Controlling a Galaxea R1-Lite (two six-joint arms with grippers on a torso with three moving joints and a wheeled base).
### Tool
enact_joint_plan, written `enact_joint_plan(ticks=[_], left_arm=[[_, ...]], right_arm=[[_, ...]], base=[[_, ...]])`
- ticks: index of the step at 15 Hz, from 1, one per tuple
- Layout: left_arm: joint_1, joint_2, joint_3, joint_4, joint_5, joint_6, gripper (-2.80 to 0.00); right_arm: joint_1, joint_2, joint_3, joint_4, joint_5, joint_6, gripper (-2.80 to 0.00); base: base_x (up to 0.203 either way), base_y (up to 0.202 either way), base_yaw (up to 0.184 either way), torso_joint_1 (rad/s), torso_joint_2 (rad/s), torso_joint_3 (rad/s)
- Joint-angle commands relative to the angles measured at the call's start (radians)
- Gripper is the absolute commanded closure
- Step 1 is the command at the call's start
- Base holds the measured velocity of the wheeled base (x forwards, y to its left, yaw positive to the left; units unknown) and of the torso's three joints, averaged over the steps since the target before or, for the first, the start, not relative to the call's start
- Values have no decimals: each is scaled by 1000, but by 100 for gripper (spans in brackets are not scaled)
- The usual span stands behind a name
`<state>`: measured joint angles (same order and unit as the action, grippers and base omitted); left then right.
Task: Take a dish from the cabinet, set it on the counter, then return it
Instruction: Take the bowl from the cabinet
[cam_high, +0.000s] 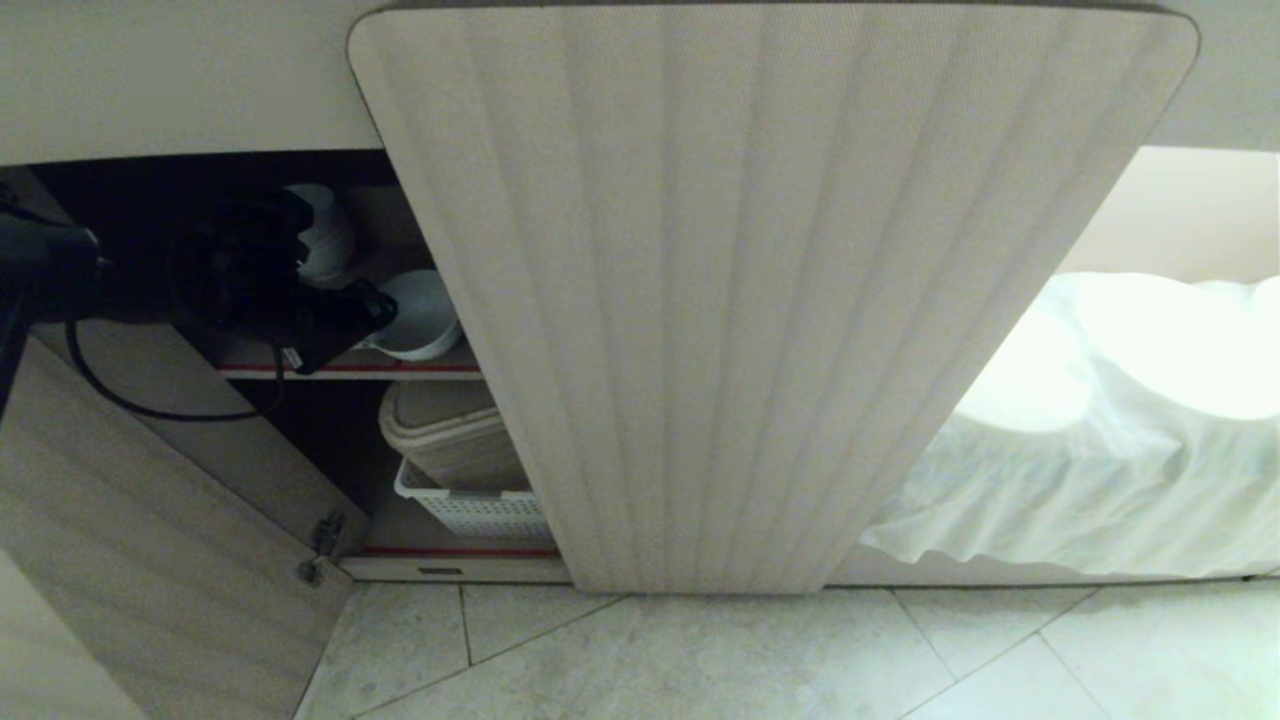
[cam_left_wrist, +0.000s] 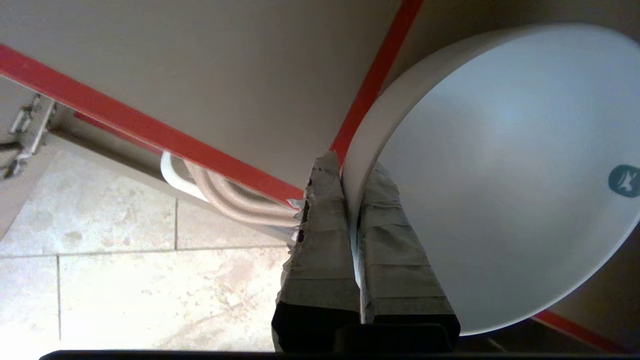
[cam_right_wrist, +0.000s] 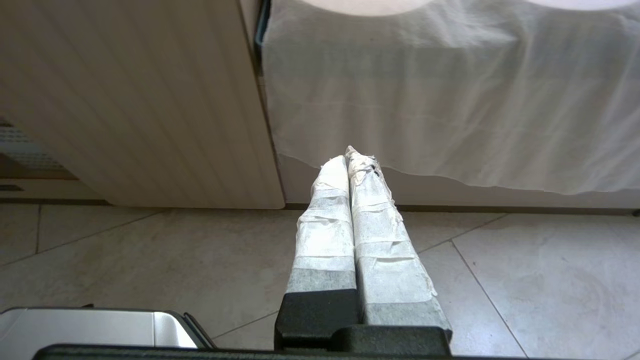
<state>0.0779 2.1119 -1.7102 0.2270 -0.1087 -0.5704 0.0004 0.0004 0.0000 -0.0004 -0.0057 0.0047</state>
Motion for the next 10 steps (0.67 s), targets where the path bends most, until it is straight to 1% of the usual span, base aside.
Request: enact_joint_plan(ticks=[1,6,10], left_arm=[[3,-7,3,13,0,-3,0],[2,-15,4,37,0,-5,0],[0,-30,41,37,0,-23,0]], right_arm=[[0,0,0,0,0,0,0],[0,0,0,0,0,0,0],[0,0,0,0,0,0,0]], base=[[0,0,0,0,0,0],[0,0,0,0,0,0],[0,0,0,0,0,0]])
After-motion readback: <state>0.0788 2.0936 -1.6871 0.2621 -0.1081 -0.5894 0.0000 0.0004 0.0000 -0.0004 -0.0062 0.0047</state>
